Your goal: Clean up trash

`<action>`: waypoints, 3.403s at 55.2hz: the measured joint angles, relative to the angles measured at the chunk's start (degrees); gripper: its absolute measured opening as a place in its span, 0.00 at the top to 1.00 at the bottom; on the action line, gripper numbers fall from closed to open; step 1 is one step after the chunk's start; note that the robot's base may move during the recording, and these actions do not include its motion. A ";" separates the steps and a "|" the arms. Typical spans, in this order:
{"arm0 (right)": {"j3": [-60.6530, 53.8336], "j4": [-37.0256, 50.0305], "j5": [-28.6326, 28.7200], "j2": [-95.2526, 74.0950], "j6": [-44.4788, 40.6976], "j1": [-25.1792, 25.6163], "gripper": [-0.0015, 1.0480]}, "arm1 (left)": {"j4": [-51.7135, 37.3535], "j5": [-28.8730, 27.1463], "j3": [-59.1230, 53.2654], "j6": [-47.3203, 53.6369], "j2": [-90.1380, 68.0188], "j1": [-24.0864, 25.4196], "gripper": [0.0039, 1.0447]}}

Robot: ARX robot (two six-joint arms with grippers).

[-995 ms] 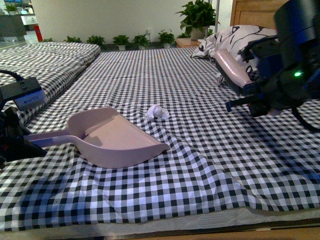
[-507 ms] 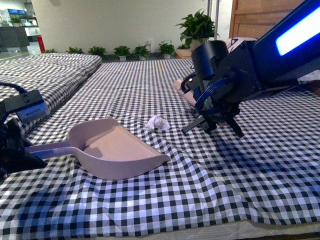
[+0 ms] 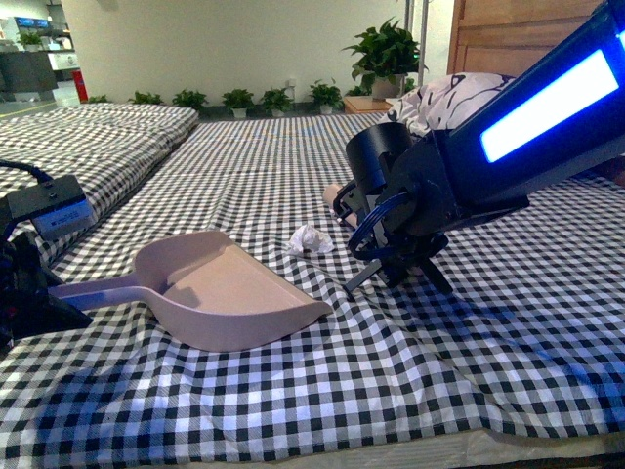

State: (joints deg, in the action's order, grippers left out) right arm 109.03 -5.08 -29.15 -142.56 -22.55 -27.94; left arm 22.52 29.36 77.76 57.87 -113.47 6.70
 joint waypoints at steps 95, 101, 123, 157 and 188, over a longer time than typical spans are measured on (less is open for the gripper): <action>-42.84 1.60 68.96 60.63 21.64 39.28 0.81 | -33.55 -19.32 -15.63 -51.47 20.63 -2.29 0.75; -45.51 0.59 74.27 66.16 23.15 44.76 0.81 | -33.11 -23.26 -19.58 -56.11 28.85 -5.77 0.75; -51.01 -9.97 95.93 84.72 26.08 59.32 0.81 | -28.00 -35.50 -30.01 -58.53 51.58 -14.78 0.75; -57.27 -13.97 86.27 103.58 45.40 48.81 0.81 | -23.21 -41.38 -40.52 -59.21 65.99 -19.67 0.75; -58.12 -22.80 72.39 110.31 48.57 38.58 0.81 | -20.44 -43.39 -44.52 -60.76 73.37 -19.98 0.75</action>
State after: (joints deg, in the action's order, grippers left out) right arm 50.92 -27.88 43.24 -32.25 26.02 10.63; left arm 2.09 -14.02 33.23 -2.90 -40.10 -13.28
